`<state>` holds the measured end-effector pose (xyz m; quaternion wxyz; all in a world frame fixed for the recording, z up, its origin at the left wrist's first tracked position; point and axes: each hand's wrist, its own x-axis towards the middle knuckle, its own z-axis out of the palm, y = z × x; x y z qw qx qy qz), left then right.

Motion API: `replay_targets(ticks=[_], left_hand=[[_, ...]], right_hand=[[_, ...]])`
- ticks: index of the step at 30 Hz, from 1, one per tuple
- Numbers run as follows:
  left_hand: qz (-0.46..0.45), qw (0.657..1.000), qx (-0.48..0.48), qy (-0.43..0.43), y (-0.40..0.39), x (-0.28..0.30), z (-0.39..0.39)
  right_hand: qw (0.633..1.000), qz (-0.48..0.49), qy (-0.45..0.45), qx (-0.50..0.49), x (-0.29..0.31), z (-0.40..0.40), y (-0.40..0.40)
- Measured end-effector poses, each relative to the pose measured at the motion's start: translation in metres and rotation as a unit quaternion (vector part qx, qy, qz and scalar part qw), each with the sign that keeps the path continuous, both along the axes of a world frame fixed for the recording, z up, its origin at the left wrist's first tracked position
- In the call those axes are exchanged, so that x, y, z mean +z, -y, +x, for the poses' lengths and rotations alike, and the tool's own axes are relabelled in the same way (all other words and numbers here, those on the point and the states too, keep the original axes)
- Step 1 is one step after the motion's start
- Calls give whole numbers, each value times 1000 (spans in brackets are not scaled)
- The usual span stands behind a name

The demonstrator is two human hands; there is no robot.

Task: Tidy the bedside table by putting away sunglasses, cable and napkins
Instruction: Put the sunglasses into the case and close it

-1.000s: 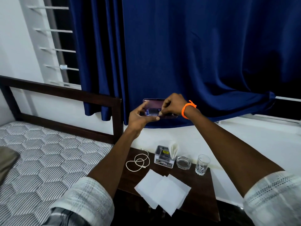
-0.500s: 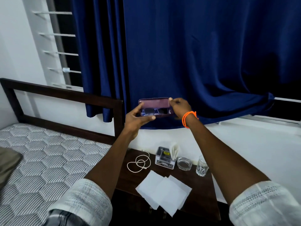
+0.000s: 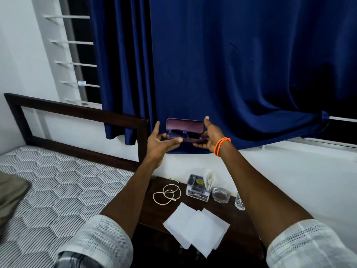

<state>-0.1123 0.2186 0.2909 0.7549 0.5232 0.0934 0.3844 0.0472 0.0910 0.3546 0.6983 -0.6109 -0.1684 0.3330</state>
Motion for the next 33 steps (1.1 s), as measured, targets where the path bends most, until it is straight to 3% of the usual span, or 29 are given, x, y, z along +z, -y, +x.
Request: replay_targets(ticks=[4,16,23,33], left_hand=[[39,999,-2,-3,-2,-2,0],[5,996,85,-5,-6,-4,1],[-90,995,47,8,-8,4,-1],[-87,994,58,-30,-9,-4,-4]], right_hand=[[1000,12,-10,6,0,1,-2],[1000,20,-9,11,-2,-6,-13],[997,43,-49,-41,-6,-9,-13],[996,27,-49,-74,-12,-16,-9]])
